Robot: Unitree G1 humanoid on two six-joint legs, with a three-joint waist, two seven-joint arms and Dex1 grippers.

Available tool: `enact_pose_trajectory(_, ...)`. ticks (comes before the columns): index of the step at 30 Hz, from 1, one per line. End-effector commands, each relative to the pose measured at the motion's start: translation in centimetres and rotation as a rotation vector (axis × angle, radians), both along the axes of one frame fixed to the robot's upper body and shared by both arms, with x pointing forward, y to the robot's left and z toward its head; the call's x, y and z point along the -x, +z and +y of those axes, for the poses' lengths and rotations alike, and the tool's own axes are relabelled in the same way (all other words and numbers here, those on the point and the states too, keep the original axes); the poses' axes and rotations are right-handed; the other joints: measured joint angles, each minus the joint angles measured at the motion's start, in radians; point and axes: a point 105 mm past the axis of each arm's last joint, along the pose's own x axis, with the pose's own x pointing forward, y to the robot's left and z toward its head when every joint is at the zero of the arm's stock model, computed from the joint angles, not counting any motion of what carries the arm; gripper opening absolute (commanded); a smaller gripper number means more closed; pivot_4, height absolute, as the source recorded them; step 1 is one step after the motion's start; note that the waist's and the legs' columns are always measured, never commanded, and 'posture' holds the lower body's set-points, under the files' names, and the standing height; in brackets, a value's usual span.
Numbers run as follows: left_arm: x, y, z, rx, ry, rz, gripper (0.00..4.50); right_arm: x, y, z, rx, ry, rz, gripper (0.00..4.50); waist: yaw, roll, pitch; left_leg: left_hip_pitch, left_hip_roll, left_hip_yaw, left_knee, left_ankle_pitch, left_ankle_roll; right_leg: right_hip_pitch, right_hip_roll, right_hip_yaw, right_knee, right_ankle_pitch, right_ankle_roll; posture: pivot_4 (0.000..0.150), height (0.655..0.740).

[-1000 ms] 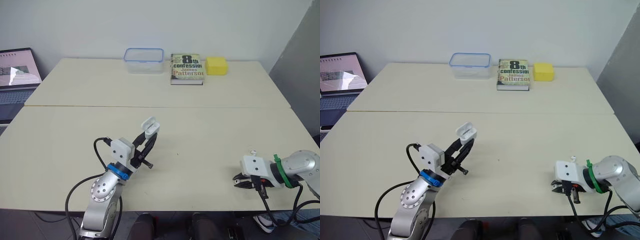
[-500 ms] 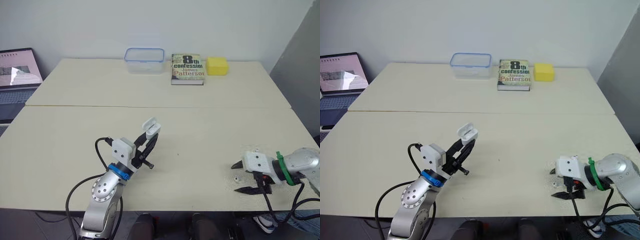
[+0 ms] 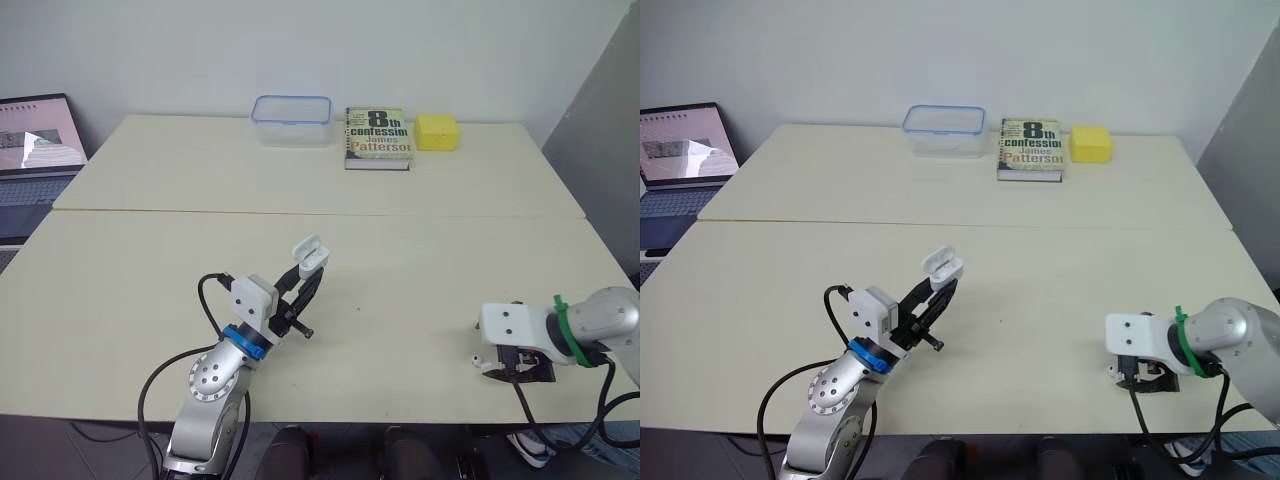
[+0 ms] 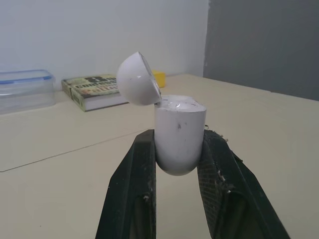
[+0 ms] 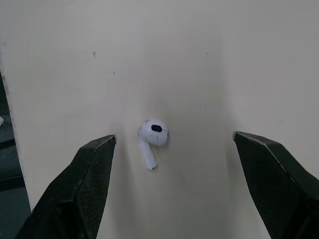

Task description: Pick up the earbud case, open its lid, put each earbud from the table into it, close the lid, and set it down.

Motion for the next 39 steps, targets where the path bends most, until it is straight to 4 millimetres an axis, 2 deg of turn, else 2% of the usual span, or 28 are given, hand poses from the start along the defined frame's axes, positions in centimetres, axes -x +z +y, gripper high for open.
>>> enact_pose_trajectory(1, 0.3, 0.8, -0.1, 0.005, -0.002, -0.040, 0.76, -0.5, 0.0, 0.2, 0.022, 0.018, -0.005, 3.94, -0.001, 0.000, 0.000, 0.000, 0.000, 0.000, 0.000, 0.000, 0.000, 0.000, 0.000, 0.000, 0.000, 0.000, 0.000, 0.150, 0.7400)
enact_pose_trajectory(10, 0.4, 0.5, -0.1, 0.003, 0.008, -0.033, 0.76, -0.7, -0.5, 0.8, 0.035, 0.042, 0.045, 3.94, -0.002, 0.000, 0.000, 0.001, 0.000, 0.000, 0.000, 0.000, 0.000, 0.000, 0.000, 0.000, 0.000, 0.000, 0.000, 0.150, 0.7400)
enact_pose_trajectory(12, 0.4, 0.4, -0.1, 0.002, 0.009, -0.033, 0.76, -0.6, -0.6, 1.0, 0.029, 0.045, 0.056, 3.57, -0.002, 0.000, 0.000, 0.000, 0.000, 0.000, 0.000, 0.000, 0.000, 0.000, 0.000, 0.000, 0.000, 0.000, 0.000, 0.150, 0.7400)
enact_pose_trajectory(14, 0.4, 0.4, -0.1, 0.002, 0.010, -0.033, 0.76, -0.5, -0.6, 1.2, 0.029, 0.050, 0.064, 3.02, -0.002, 0.000, 0.000, 0.001, 0.000, 0.000, 0.000, 0.000, 0.000, 0.000, 0.000, 0.000, 0.000, 0.000, 0.000, 0.150, 0.7400)
enact_pose_trajectory(21, 0.3, 0.3, -0.1, 0.000, 0.007, -0.034, 0.76, -0.3, -0.5, 1.0, 0.037, 0.052, 0.079, 0.59, -0.003, 0.000, 0.000, 0.001, 0.000, 0.000, 0.000, 0.000, 0.000, 0.001, 0.000, 0.000, 0.000, 0.000, 0.000, 0.150, 0.7400)
enact_pose_trajectory(22, 0.3, 0.3, -0.1, 0.000, 0.007, -0.035, 0.76, -0.3, -0.4, 1.1, 0.034, 0.051, 0.080, 0.40, -0.003, 0.000, 0.000, 0.001, 0.000, 0.000, 0.000, 0.000, 0.000, 0.001, 0.000, 0.000, 0.000, 0.000, 0.000, 0.150, 0.7400)
enact_pose_trajectory(39, -0.6, 0.9, -0.7, 0.027, -0.001, -0.079, 0.76, -1.2, 1.8, 0.3, -0.017, 0.016, 0.017, 0.40, -0.002, 0.000, 0.000, 0.001, 0.000, 0.000, 0.000, 0.000, 0.000, 0.000, 0.000, 0.000, 0.001, 0.001, 0.000, 0.150, 0.7400)
